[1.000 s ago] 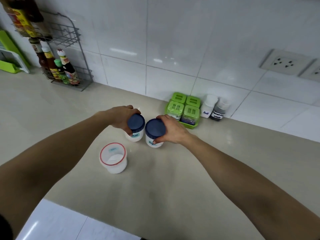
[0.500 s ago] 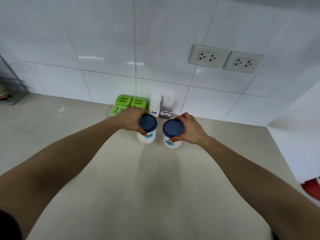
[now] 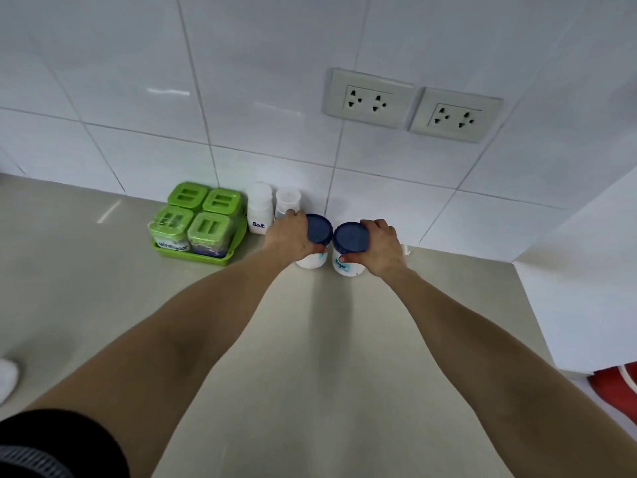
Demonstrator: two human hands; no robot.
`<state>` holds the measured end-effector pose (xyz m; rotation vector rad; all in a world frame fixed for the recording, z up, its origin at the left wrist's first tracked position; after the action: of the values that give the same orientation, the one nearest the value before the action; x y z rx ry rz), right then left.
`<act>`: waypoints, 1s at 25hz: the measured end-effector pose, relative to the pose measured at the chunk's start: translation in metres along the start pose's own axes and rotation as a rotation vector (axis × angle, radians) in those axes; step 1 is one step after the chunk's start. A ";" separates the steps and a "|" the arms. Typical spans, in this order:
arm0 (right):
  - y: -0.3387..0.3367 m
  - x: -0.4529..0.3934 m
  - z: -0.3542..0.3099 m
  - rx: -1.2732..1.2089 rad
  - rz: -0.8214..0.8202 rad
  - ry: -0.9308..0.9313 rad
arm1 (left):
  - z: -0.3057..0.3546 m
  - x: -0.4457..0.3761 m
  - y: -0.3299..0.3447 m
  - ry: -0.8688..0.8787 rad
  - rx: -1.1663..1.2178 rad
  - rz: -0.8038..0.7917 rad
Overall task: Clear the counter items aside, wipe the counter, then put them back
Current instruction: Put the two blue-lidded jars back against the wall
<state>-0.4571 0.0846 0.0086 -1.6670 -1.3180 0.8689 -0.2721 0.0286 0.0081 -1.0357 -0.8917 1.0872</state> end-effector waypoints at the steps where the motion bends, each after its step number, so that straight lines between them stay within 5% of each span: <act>1: 0.001 -0.004 0.003 -0.030 0.008 0.001 | 0.002 -0.002 0.003 -0.005 0.005 0.007; 19: 0.022 -0.023 0.014 -0.015 0.126 -0.015 | 0.000 -0.014 0.024 0.190 -0.149 0.120; 25: 0.028 -0.019 0.013 0.290 0.124 -0.202 | 0.001 -0.015 0.025 0.193 -0.201 0.127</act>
<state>-0.4607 0.0647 -0.0218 -1.4725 -1.1630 1.2667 -0.2830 0.0180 -0.0166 -1.3556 -0.7980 0.9968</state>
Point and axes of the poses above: each hand's wrist, its own x-axis away from the middle knuckle, its own y-axis out of the palm, z = x × y, the point moved 2 cm from there along -x, towards the middle knuckle, and after that the axes turned 3 degrees about z, right-handed, at the moved point
